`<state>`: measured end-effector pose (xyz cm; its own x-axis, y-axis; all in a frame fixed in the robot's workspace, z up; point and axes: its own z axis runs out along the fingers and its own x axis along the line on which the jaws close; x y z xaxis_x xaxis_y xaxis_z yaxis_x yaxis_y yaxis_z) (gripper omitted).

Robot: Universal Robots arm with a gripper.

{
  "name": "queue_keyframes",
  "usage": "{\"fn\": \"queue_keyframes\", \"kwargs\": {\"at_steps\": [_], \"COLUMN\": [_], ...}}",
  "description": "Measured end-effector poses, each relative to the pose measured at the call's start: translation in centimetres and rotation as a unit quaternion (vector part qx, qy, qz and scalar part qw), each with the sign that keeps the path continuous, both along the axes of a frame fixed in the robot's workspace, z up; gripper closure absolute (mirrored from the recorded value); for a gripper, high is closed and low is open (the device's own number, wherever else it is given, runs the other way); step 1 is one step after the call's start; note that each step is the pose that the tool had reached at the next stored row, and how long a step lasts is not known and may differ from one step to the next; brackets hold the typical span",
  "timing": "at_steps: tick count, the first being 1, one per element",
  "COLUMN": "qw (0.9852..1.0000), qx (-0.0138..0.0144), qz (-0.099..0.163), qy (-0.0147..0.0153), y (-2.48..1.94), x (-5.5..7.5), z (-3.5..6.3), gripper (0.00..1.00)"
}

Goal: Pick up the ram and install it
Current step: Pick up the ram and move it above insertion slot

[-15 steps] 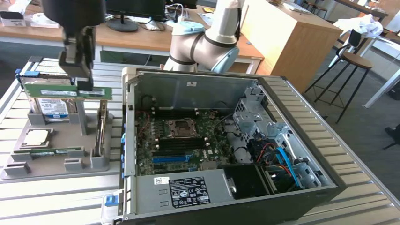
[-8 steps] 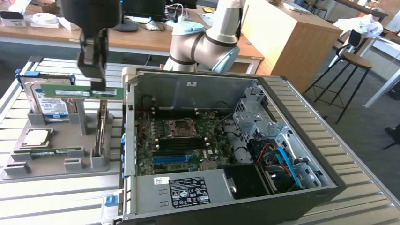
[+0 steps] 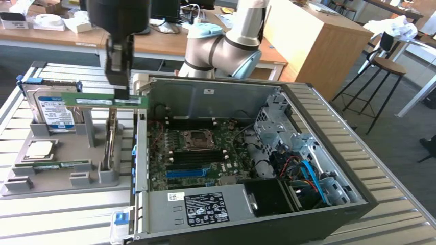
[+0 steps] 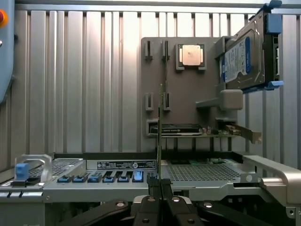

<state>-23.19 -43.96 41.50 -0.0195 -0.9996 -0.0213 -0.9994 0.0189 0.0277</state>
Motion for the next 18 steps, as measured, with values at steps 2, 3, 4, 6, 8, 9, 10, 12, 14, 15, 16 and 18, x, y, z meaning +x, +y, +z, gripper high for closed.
{"fn": "queue_keyframes", "kwargs": {"at_steps": [2, 3, 4, 6, 8, 9, 10, 12, 14, 15, 16, 18], "qw": [1.0, 1.0, 1.0, 1.0, 1.0, 1.0, 1.0, 1.0, 1.0, 1.0, 1.0, 1.0], "qx": [0.0, 0.0, 0.0, 0.0, 0.0, 0.0, 0.0, 0.0, 0.0, 0.0, 0.0, 0.0], "qz": [0.0, 0.0, 0.0, 0.0, 0.0, 0.0, 0.0, 0.0, 0.0, 0.0, 0.0, 0.0], "qy": [0.0, 0.0, -0.0001, 0.0, 0.0, 0.0, 0.0, 0.0, 0.0, 0.0, 0.0, 0.0], "y": [0.01, 0.02, 0.03, 0.05, 0.06, 0.07, 0.08, 0.1, 0.12, 0.13, 0.14, 0.16], "x": [0.6, 0.9, 1.2, 1.8, 2.5, 2.8, 3.1, 3.8, 4.4, 4.7, 5.1, 5.7], "z": [0.0, -0.01, -0.01, 0.0, 0.0, 0.0, -0.01, -0.01, -0.01, -0.01, -0.01, -0.01], "gripper": [0.89, 0.89, 0.89, 0.89, 0.89, 0.89, 0.89, 0.89, 0.89, 0.89, 0.89, 0.89]}}
